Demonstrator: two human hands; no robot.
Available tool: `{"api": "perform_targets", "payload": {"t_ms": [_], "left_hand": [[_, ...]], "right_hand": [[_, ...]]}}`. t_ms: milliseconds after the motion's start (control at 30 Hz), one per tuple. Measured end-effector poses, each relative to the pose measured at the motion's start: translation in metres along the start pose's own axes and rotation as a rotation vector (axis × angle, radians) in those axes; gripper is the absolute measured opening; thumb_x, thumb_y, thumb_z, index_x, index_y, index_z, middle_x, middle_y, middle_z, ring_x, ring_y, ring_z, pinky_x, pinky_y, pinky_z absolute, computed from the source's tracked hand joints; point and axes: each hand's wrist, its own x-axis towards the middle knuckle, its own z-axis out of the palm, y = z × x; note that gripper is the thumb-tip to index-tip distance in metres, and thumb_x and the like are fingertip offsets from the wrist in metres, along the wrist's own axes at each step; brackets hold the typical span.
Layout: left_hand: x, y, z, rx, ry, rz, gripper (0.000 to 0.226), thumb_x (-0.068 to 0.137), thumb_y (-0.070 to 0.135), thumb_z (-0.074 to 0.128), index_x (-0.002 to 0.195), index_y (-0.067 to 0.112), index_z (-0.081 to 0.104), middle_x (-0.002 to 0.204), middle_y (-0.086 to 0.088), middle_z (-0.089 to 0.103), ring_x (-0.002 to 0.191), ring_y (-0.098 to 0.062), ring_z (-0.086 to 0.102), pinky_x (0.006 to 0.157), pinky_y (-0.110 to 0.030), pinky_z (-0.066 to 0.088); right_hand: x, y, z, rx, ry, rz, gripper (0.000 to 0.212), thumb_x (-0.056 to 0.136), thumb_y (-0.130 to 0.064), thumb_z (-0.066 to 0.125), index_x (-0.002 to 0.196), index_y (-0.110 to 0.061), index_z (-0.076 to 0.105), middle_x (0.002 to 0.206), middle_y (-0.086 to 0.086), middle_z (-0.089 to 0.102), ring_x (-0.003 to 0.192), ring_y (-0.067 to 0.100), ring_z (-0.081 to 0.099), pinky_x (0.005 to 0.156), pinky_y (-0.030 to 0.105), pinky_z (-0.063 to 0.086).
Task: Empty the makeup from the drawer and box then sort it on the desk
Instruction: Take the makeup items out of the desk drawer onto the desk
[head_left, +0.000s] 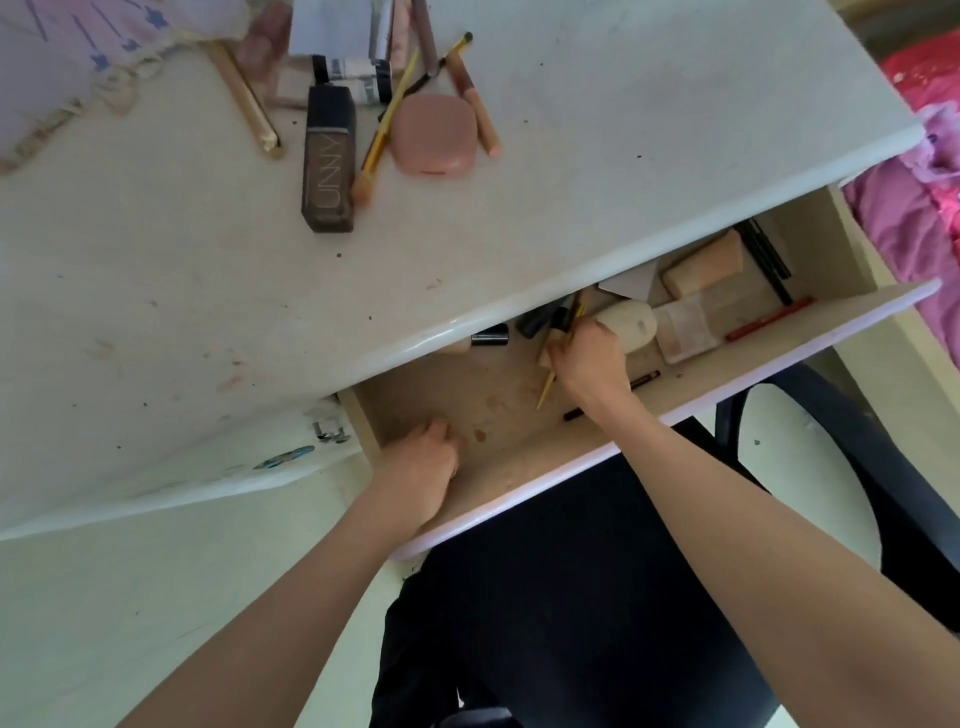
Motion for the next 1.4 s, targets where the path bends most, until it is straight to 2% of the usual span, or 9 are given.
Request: {"api": "perform_targets", "payload": {"t_ms": [167, 367, 600, 733, 900, 1067, 1167, 1300, 1400], "left_hand": [[0.014, 0.003, 0.003, 0.061, -0.112, -0.128, 0.037, 0.089, 0.002, 0.044, 0.126, 0.009, 0.042, 0.129, -0.012, 0.033, 0.120, -0.028, 0.034, 0.094, -0.035, 0.039], [0.020, 0.001, -0.003, 0.029, -0.166, -0.162, 0.028, 0.093, 0.012, 0.044, 0.119, 0.006, 0.053, 0.128, -0.013, 0.033, 0.120, -0.027, 0.034, 0.098, -0.034, 0.037], [0.017, 0.002, -0.002, -0.084, -0.096, -0.164, 0.025, 0.091, 0.006, 0.045, 0.116, 0.007, 0.049, 0.124, -0.011, 0.042, 0.111, -0.027, 0.049, 0.088, -0.032, 0.042], [0.016, 0.002, 0.000, -0.133, -0.045, -0.149, 0.022, 0.091, 0.007, 0.044, 0.112, 0.008, 0.049, 0.120, -0.010, 0.050, 0.110, -0.027, 0.051, 0.085, -0.032, 0.042], [0.015, 0.002, 0.005, -0.192, 0.002, -0.137, 0.018, 0.092, 0.011, 0.046, 0.110, 0.009, 0.049, 0.117, -0.009, 0.051, 0.108, -0.026, 0.052, 0.079, -0.030, 0.040], [0.007, 0.001, 0.005, -0.380, 0.086, -0.104, 0.020, 0.091, 0.017, 0.052, 0.110, 0.009, 0.050, 0.110, -0.008, 0.054, 0.102, -0.025, 0.053, 0.077, -0.028, 0.037], [-0.001, 0.000, 0.004, -0.537, 0.160, -0.078, 0.019, 0.091, 0.016, 0.054, 0.109, 0.011, 0.052, 0.105, -0.003, 0.054, 0.096, -0.018, 0.052, 0.076, -0.022, 0.034], [-0.011, 0.000, 0.003, -0.666, 0.212, -0.060, 0.025, 0.090, 0.014, 0.056, 0.114, 0.015, 0.053, 0.107, 0.004, 0.053, 0.093, -0.008, 0.046, 0.080, -0.017, 0.033], [-0.016, -0.004, 0.003, -0.733, 0.230, -0.071, 0.025, 0.089, 0.015, 0.057, 0.114, 0.018, 0.054, 0.110, 0.004, 0.055, 0.096, -0.009, 0.048, 0.081, -0.017, 0.035]], "right_hand": [[0.007, -0.005, 0.018, -0.108, 0.009, 0.087, 0.031, 0.096, -0.008, 0.044, 0.123, 0.007, 0.045, 0.122, 0.024, 0.053, 0.110, 0.038, 0.055, 0.087, 0.040, 0.047], [0.005, -0.013, 0.028, -0.025, 0.034, 0.167, 0.040, 0.093, 0.002, 0.040, 0.130, 0.012, 0.028, 0.128, 0.026, 0.044, 0.114, 0.036, 0.048, 0.092, 0.037, 0.044], [0.014, -0.012, 0.026, 0.028, -0.017, 0.283, 0.039, 0.093, -0.008, 0.042, 0.127, 0.011, 0.040, 0.131, 0.026, 0.042, 0.117, 0.033, 0.045, 0.094, 0.032, 0.041], [0.013, -0.003, 0.026, 0.050, 0.041, 0.361, 0.047, 0.097, -0.003, 0.034, 0.136, 0.016, 0.017, 0.139, 0.027, 0.033, 0.122, 0.031, 0.046, 0.090, 0.027, 0.043], [0.014, 0.001, 0.025, 0.063, -0.076, 0.404, 0.036, 0.093, -0.002, 0.041, 0.127, 0.008, 0.036, 0.127, 0.023, 0.052, 0.116, 0.036, 0.053, 0.088, 0.040, 0.047], [0.010, 0.007, 0.017, 0.015, -0.116, 0.314, 0.030, 0.094, -0.014, 0.041, 0.115, 0.002, 0.054, 0.116, 0.020, 0.059, 0.103, 0.035, 0.059, 0.081, 0.040, 0.051], [0.008, 0.006, 0.014, 0.041, -0.150, 0.271, 0.031, 0.095, -0.016, 0.040, 0.116, 0.004, 0.050, 0.119, 0.023, 0.056, 0.105, 0.036, 0.057, 0.082, 0.039, 0.051], [0.011, 0.004, 0.014, -0.033, -0.194, 0.266, 0.039, 0.094, -0.004, 0.039, 0.130, 0.009, 0.031, 0.133, 0.025, 0.045, 0.121, 0.037, 0.048, 0.090, 0.037, 0.044], [0.012, 0.006, 0.019, -0.110, -0.172, 0.223, 0.036, 0.093, -0.001, 0.040, 0.127, 0.009, 0.036, 0.129, 0.025, 0.049, 0.119, 0.038, 0.050, 0.089, 0.038, 0.046]]}}
